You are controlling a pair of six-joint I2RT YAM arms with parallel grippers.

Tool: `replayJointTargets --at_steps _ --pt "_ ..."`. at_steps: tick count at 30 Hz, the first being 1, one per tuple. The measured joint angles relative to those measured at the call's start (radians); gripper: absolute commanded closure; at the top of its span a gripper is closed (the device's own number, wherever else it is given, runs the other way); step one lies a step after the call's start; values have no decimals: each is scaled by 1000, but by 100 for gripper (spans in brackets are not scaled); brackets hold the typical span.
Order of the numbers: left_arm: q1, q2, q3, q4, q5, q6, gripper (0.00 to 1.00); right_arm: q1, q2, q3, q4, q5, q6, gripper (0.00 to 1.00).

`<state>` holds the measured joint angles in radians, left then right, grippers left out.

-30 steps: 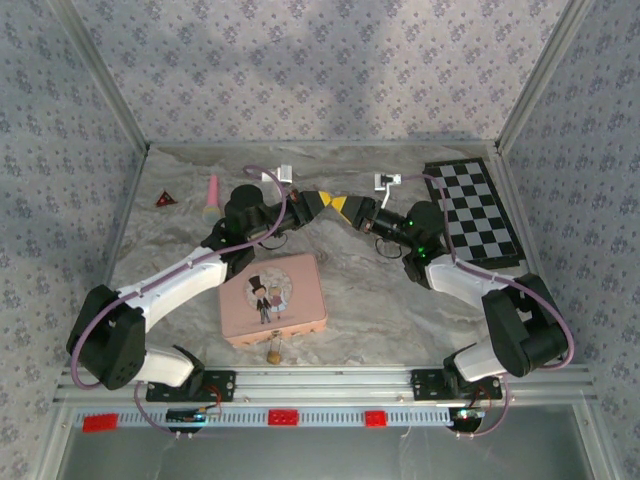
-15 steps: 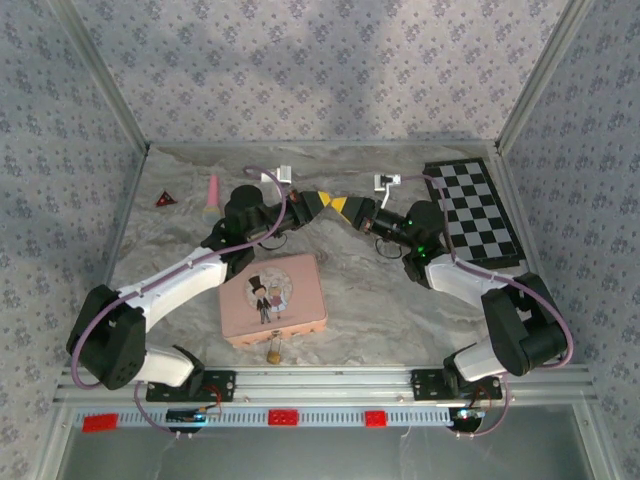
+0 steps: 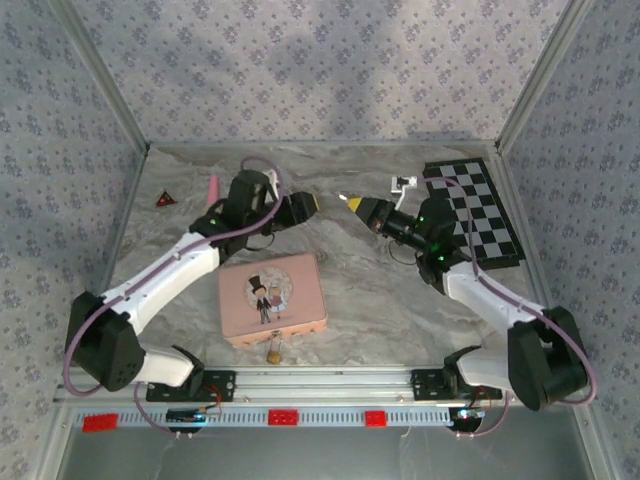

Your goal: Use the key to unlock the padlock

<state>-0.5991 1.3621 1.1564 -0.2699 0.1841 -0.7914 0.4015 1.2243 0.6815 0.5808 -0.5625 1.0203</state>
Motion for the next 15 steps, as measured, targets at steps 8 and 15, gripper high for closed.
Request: replayJointTargets --at_steps 8,15 --pt "7 8 283 -788 -169 155 20 34 -97 115 -490 138 -289 100" --pt "-145 -29 275 -1146 -225 136 19 44 -100 116 -649 193 -402 100"
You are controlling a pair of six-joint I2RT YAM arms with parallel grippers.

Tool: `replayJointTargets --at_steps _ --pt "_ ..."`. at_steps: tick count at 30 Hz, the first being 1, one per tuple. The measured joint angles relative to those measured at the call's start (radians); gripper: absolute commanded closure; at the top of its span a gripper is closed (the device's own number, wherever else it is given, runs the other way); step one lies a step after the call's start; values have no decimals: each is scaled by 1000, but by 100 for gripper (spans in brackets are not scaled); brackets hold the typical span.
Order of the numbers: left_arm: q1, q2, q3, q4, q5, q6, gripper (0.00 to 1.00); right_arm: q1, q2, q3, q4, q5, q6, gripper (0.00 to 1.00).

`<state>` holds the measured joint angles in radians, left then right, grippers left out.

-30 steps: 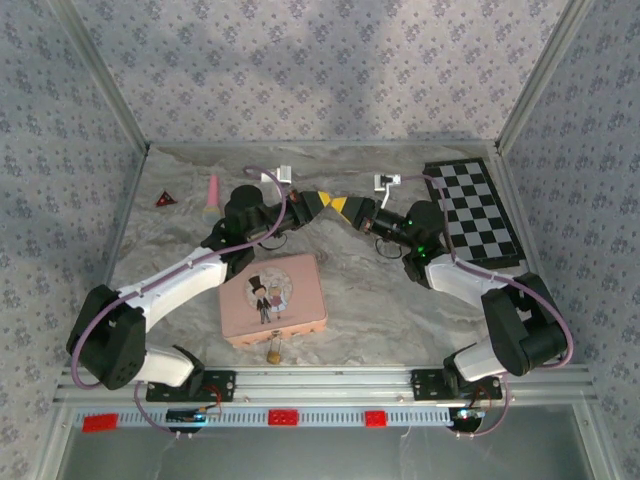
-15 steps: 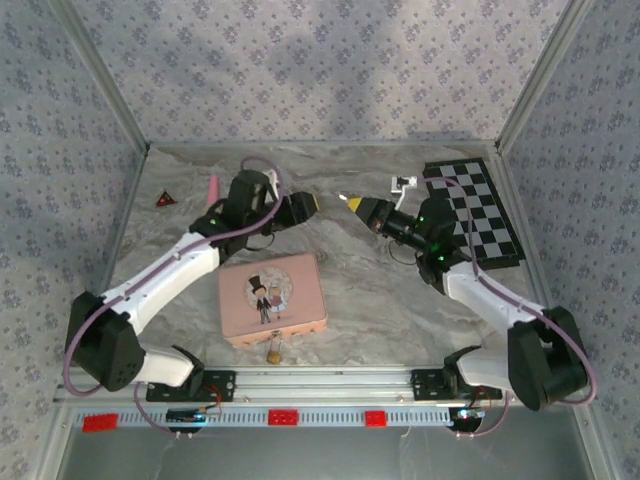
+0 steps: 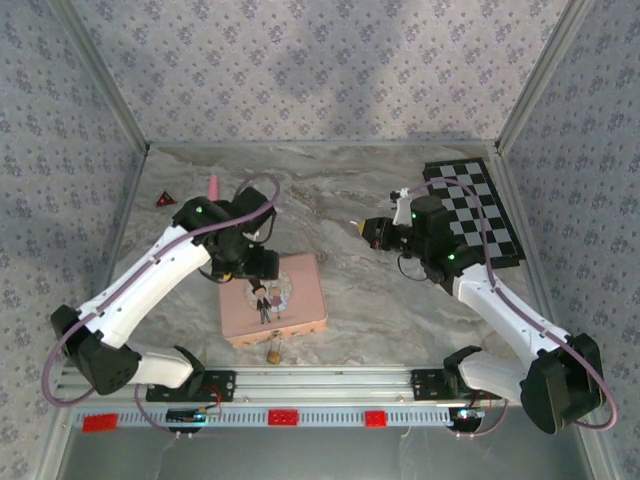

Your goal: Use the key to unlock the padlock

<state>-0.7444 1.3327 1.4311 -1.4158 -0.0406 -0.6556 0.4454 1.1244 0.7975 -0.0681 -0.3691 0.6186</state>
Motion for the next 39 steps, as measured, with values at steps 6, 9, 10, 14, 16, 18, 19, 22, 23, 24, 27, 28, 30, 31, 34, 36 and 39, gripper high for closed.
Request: replayJointTargets --at_steps 6,9,10,14,16,18,19,22,23,24,27,28,30,31,34,36,39 --pt "-162 -103 -154 -48 45 -124 21 0 4 0 -32 14 -29 100" --pt "-238 -148 -267 -23 86 -212 21 0 4 0 -34 15 -36 100" --pt "-260 -160 -299 -5 94 -244 21 0 4 0 -34 15 -36 100" --pt "-360 -206 -438 97 125 -367 22 0 12 0 -34 15 -36 100" --pt "-403 -213 -487 143 123 -413 22 0 18 0 -34 15 -36 100" --pt "-439 -209 -523 190 122 -447 22 0 21 0 -34 15 -36 100" --pt "-451 -203 -534 211 121 -458 22 0 22 0 -34 15 -36 100" --pt "-468 -171 -544 262 98 -473 21 0 22 0 -34 15 -36 100" --pt "-469 -159 -544 282 86 -473 21 0 22 0 -33 15 -35 100" --pt "-470 -150 -544 296 74 -472 20 0 21 0 -34 16 -35 100" --pt "-470 -131 -545 343 16 -460 19 0 18 0 -33 19 -32 100" --pt "-469 -129 -550 362 -5 -453 19 1 14 0 -33 23 -32 100" --pt "-465 -126 -564 384 -21 -444 19 3 2 0 -32 28 -28 100" --pt "-464 -126 -569 388 -24 -438 19 3 -5 -2 -29 33 -24 100" --pt "-446 -126 -569 396 -30 -413 19 5 -25 -15 -16 40 -16 100" --pt "-416 -121 -570 406 -43 -383 19 7 -29 -25 -8 42 -13 100" --pt "-364 -100 -570 434 -74 -315 17 7 -29 -37 -5 44 -8 100"
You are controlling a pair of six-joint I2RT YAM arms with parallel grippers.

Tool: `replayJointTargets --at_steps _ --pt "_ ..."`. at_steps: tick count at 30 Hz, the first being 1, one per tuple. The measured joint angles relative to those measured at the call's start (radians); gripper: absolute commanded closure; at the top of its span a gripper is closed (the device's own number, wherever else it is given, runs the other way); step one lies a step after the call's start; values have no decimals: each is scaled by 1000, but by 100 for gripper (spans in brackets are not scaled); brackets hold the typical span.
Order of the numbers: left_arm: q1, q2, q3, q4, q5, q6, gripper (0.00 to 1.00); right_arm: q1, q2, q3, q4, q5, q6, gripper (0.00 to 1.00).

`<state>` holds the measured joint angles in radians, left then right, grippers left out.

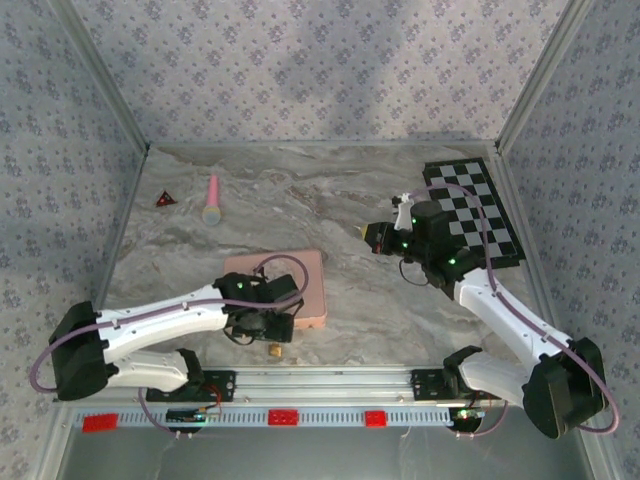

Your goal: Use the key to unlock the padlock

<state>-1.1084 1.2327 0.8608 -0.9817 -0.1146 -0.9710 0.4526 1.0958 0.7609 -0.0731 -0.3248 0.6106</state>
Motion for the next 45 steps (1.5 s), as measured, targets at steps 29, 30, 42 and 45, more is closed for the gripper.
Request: replayJointTargets --at_steps 29,30,42,45 --pt "306 605 416 575 6 571 19 15 6 -10 21 27 28 100" --pt "306 620 437 588 11 575 19 15 -1 -10 16 32 28 100" --pt "328 377 177 799 115 582 20 15 -68 -14 -13 68 29 100" --pt "344 282 48 914 160 584 21 18 -64 -16 -14 67 29 100"
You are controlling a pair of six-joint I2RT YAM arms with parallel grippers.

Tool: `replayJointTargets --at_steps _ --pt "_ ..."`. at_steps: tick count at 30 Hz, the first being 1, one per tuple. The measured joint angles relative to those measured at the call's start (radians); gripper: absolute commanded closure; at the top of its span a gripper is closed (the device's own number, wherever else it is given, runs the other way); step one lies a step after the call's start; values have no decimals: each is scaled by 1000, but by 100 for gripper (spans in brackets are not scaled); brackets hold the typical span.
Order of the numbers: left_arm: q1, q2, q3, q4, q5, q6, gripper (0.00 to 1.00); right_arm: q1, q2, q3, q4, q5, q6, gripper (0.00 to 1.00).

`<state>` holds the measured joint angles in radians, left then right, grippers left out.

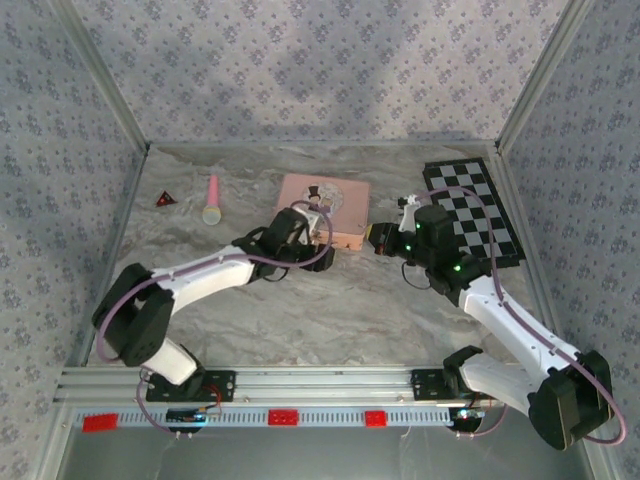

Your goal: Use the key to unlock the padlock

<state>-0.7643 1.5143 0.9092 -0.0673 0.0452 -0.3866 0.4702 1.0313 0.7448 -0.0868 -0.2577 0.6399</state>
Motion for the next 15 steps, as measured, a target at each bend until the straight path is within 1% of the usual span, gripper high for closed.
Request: replayJointTargets --at_steps 4,8,11,15 --pt "66 -29 -114 129 92 -6 22 9 14 0 0 0 3 100" --pt "126 2 -146 201 164 -7 24 20 23 0 -1 0 3 100" --pt "144 41 -145 258 206 -6 29 29 23 0 -3 0 3 100" --pt "151 95 -140 282 212 -5 34 38 23 0 -5 1 3 100"
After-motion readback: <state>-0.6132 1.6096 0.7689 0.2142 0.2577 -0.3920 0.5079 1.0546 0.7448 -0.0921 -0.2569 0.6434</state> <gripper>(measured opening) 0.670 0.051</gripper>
